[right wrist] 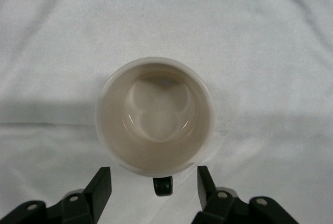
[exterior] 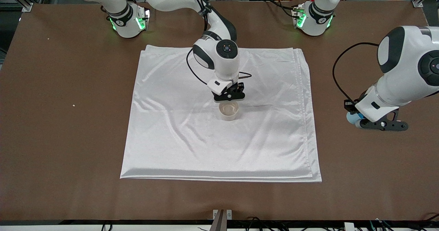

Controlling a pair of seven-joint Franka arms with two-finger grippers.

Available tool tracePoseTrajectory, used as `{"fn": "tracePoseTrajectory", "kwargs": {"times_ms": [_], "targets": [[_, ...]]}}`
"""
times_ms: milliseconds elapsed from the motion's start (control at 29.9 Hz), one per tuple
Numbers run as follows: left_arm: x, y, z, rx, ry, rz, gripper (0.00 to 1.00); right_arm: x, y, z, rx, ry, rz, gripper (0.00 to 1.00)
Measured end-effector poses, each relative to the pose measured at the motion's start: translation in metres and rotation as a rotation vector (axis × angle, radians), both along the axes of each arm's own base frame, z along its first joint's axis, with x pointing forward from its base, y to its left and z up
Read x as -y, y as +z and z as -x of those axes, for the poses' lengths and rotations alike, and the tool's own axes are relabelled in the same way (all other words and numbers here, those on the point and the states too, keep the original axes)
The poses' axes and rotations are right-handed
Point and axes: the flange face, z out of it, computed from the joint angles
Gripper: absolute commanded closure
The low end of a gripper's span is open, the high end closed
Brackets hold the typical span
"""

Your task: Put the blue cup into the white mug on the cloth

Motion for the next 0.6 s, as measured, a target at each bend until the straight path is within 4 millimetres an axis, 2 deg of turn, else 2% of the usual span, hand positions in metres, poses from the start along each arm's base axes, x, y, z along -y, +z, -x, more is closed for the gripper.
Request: {"fn": "tracePoseTrajectory", "kwargs": {"times_ms": [134, 301, 434, 601], "targets": [[0.016, 0.002, 0.003, 0.000, 0.006, 0.004, 1.00, 0.004, 0.021, -0.003, -0.007, -0.008, 0.009, 0.00], [0.046, 0.004, 0.010, 0.000, 0.007, 0.013, 1.00, 0.017, 0.069, -0.011, -0.006, -0.030, 0.005, 0.00], [0.069, 0.005, 0.016, 0.002, 0.016, 0.020, 1.00, 0.040, 0.118, -0.024, -0.001, -0.068, -0.011, 0.00], [0.105, 0.005, 0.026, 0.002, 0.047, 0.029, 1.00, 0.083, 0.178, -0.041, -0.005, -0.129, -0.020, 0.00]]}}
